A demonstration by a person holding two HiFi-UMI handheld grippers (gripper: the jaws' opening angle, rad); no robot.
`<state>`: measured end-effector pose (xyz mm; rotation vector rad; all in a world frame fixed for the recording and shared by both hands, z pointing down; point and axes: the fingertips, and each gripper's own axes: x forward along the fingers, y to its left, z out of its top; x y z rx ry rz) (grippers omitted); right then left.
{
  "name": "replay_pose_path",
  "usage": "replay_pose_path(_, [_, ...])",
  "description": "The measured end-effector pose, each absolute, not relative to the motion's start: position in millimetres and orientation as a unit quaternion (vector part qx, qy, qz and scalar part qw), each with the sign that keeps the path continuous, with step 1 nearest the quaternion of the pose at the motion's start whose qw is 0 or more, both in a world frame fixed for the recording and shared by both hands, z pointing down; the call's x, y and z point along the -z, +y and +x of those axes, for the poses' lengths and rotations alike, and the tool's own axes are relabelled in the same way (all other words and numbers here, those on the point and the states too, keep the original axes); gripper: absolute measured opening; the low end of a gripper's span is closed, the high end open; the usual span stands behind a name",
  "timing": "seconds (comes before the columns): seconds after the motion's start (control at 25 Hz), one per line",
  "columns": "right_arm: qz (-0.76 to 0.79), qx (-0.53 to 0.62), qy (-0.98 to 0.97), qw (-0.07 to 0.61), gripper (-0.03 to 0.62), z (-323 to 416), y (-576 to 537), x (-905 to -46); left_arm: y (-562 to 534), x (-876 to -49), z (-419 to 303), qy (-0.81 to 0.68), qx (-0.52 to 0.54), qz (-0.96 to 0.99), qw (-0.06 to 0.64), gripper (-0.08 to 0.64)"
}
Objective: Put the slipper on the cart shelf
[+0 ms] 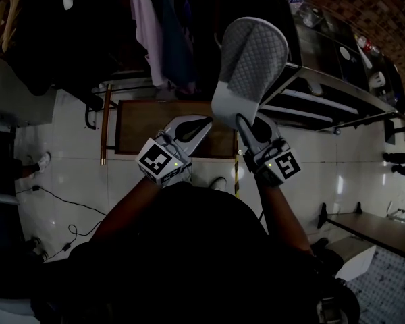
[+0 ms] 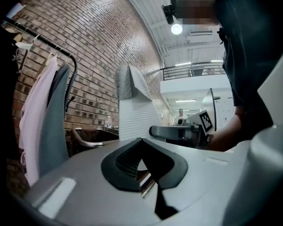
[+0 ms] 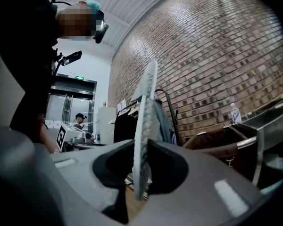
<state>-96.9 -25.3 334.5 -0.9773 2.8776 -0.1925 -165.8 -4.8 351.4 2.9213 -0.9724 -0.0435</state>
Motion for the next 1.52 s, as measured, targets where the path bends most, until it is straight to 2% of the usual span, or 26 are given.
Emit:
replay_pose_path(0.84, [-0.481,0.079,0.873,0.026,0.066,-36.1,-16.9,-358.4,-17.2,-369.6,-108.3,-0.147,0.009,0.988,0.047,0.000])
replay_pose_path(1.2, [-0.502,0.079,0.860,0.041,0.066,28.1,3.4,-359.9,1.0,-364.4,-41.4,-0.122,0.002,0.992,0.040,0.000])
replay_pose_path(1.52, [-0.487,0.082,0.868,0.053,0.066,115.1,19.9,-361.9,22.1,-358.5,48.4,-0.135,-0.006,0.990,0.032,0.000])
